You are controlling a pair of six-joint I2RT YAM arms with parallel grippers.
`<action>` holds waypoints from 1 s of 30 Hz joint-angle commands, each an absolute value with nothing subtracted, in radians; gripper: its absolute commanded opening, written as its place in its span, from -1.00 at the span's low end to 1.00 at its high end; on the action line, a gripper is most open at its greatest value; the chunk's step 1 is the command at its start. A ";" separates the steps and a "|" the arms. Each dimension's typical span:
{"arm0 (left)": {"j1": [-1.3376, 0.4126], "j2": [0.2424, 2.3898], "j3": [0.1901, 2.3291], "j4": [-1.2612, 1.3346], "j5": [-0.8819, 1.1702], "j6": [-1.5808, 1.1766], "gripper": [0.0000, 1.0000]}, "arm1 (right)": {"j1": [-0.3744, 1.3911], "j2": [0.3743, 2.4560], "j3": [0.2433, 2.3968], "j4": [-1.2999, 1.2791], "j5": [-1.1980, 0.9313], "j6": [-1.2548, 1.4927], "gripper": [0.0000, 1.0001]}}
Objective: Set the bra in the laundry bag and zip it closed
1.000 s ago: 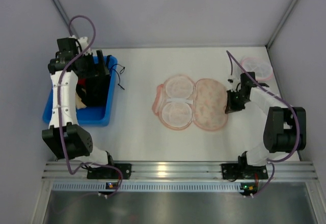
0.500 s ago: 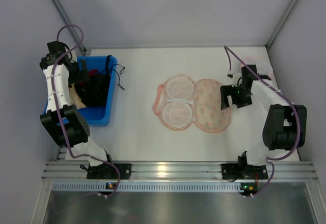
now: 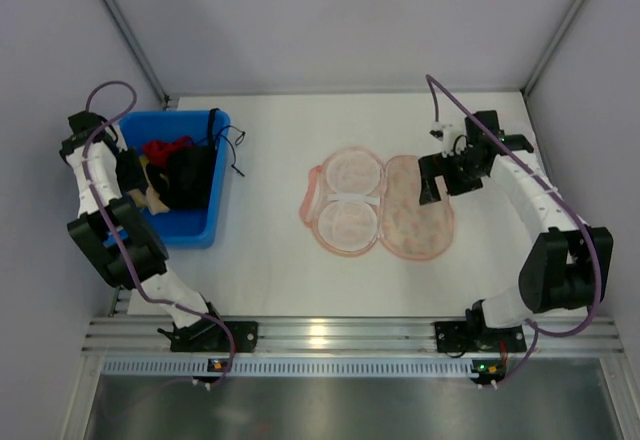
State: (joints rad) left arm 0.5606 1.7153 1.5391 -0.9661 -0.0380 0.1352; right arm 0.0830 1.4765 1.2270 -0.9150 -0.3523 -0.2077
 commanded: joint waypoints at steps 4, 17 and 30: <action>0.563 1.824 1.683 -0.865 -0.005 0.182 0.17 | 0.178 1.499 1.302 -0.936 -0.385 -0.180 0.99; 0.563 2.000 1.799 -0.865 0.132 0.244 -0.04 | 0.184 1.555 1.345 -0.934 -0.391 -0.172 0.99; 0.563 1.840 1.734 -0.859 0.121 0.270 -1.00 | 0.219 1.614 1.325 -0.882 -0.403 -0.189 0.98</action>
